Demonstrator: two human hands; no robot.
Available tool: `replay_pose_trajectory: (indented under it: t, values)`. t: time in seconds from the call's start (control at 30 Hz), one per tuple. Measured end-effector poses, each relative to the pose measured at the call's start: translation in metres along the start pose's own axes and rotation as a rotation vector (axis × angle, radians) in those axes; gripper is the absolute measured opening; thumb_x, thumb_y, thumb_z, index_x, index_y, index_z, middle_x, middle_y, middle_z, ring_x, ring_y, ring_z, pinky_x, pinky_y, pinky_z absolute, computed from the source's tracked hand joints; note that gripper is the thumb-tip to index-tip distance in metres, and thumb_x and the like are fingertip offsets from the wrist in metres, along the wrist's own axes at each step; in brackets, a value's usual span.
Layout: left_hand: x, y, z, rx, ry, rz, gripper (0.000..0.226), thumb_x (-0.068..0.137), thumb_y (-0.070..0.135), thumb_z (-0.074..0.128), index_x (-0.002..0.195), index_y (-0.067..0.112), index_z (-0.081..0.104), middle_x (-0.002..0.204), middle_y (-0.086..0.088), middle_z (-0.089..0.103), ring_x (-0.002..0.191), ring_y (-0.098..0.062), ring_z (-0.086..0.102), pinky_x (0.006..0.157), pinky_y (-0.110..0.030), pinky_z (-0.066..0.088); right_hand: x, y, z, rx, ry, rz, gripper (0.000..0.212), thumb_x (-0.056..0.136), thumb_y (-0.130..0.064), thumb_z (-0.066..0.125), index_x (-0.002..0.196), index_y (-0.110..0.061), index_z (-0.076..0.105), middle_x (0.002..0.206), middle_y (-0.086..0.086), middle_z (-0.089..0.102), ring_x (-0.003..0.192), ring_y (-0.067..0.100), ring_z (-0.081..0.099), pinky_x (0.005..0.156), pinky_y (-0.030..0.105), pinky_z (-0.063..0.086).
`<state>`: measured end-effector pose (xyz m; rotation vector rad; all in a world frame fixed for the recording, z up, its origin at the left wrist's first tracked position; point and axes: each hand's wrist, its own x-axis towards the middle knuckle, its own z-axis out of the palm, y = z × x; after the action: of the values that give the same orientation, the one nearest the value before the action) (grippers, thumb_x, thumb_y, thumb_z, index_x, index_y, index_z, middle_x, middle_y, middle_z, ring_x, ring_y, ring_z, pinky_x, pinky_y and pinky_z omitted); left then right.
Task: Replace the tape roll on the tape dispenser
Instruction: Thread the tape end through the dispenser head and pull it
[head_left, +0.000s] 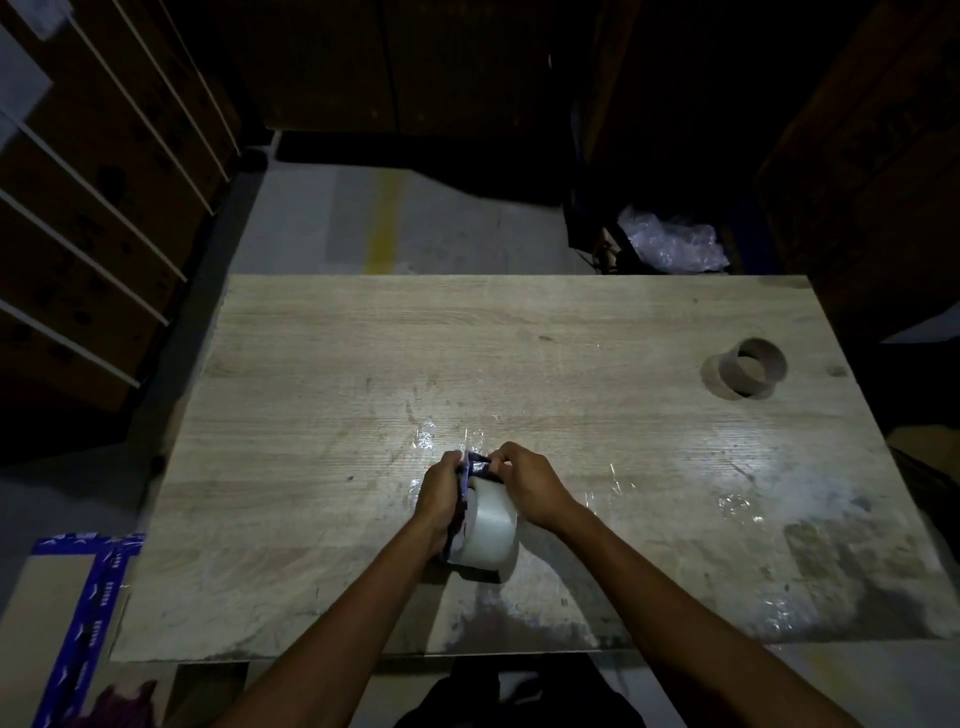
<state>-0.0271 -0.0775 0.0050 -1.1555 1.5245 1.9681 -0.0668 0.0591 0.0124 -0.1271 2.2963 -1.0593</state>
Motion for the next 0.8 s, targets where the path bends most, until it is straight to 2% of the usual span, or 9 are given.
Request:
replay_pose_trajectory:
  t: [0.07,0.17,0.3,0.4,0.43,0.5,0.6,0.67,0.8]
  values:
    - [-0.009,0.007,-0.002,-0.078,-0.077,-0.025,0.054,0.098,0.047,0.041,0.086,0.003,0.071,0.074,-0.015,0.074,0.076,-0.034,0.066,0.072,-0.038,0.051,-0.01,-0.011,-0.006,-0.028,0.001,-0.054,0.019,0.098,-0.02,0.05,0.091,-0.007,0.062,0.104,0.009,0.068,0.094,0.024,0.062,0.085,0.04,0.048]
    - [-0.002,0.007,-0.006,-0.159,-0.189,-0.029,0.066,0.103,0.054,0.026,0.093,0.007,0.071,0.081,-0.015,0.077,0.072,-0.028,0.074,0.073,-0.038,0.051,-0.022,-0.028,-0.016,-0.132,-0.002,-0.156,0.021,0.099,-0.022,0.048,0.091,-0.007,0.06,0.106,0.01,0.066,0.094,0.025,0.06,0.084,0.041,0.047]
    - [-0.009,0.014,0.0,-0.167,-0.226,0.005,0.074,0.095,0.068,0.028,0.105,0.008,0.071,0.093,-0.018,0.077,0.08,-0.029,0.075,0.071,-0.039,0.057,-0.032,-0.048,-0.032,-0.253,0.043,-0.234,0.02,0.1,-0.025,0.045,0.096,-0.014,0.061,0.102,0.004,0.065,0.088,0.024,0.058,0.074,0.039,0.045]
    - [-0.014,0.02,0.008,-0.169,-0.194,0.092,0.08,0.082,0.075,0.038,0.106,0.007,0.072,0.105,-0.025,0.073,0.092,-0.036,0.072,0.085,-0.048,0.056,-0.036,-0.06,-0.041,-0.417,0.112,-0.308,0.02,0.101,-0.026,0.046,0.103,-0.016,0.063,0.112,0.003,0.063,0.099,0.023,0.053,0.07,0.036,0.043]
    - [-0.016,0.023,0.009,-0.158,-0.192,0.119,0.079,0.083,0.075,0.038,0.104,0.008,0.073,0.103,-0.024,0.073,0.091,-0.036,0.072,0.084,-0.047,0.056,-0.038,-0.063,-0.043,-0.467,0.136,-0.349,0.021,0.101,-0.025,0.046,0.106,-0.014,0.063,0.119,0.003,0.06,0.105,0.022,0.051,0.071,0.035,0.043]
    - [-0.022,0.031,0.012,-0.149,-0.204,0.182,0.071,0.094,0.067,0.031,0.097,0.01,0.073,0.089,-0.017,0.076,0.079,-0.028,0.075,0.071,-0.038,0.059,-0.042,-0.069,-0.047,-0.503,0.169,-0.408,0.024,0.101,-0.025,0.045,0.109,-0.012,0.064,0.135,0.001,0.053,0.118,0.02,0.046,0.075,0.033,0.046]
    - [-0.026,0.042,0.015,-0.135,-0.213,0.274,0.069,0.102,0.057,0.019,0.092,0.011,0.07,0.074,-0.007,0.077,0.068,-0.021,0.074,0.056,-0.029,0.059,-0.049,-0.082,-0.055,-0.462,0.172,-0.424,0.023,0.102,-0.024,0.044,0.105,-0.012,0.064,0.135,0.002,0.055,0.117,0.019,0.049,0.082,0.034,0.048]
    - [-0.031,0.05,0.017,-0.133,-0.212,0.313,0.071,0.101,0.058,0.018,0.091,0.012,0.07,0.073,-0.006,0.077,0.068,-0.02,0.074,0.057,-0.029,0.059,-0.053,-0.09,-0.06,-0.449,0.185,-0.431,0.02,0.101,-0.021,0.045,0.1,-0.011,0.063,0.129,0.005,0.058,0.112,0.022,0.052,0.085,0.039,0.05]
    - [-0.04,0.059,0.017,-0.112,-0.23,0.365,0.072,0.099,0.061,0.02,0.093,0.011,0.071,0.08,-0.01,0.076,0.073,-0.023,0.073,0.066,-0.034,0.059,-0.053,-0.099,-0.071,-0.469,0.211,-0.47,0.02,0.1,-0.02,0.046,0.102,-0.01,0.063,0.136,0.006,0.055,0.113,0.026,0.051,0.088,0.04,0.048]
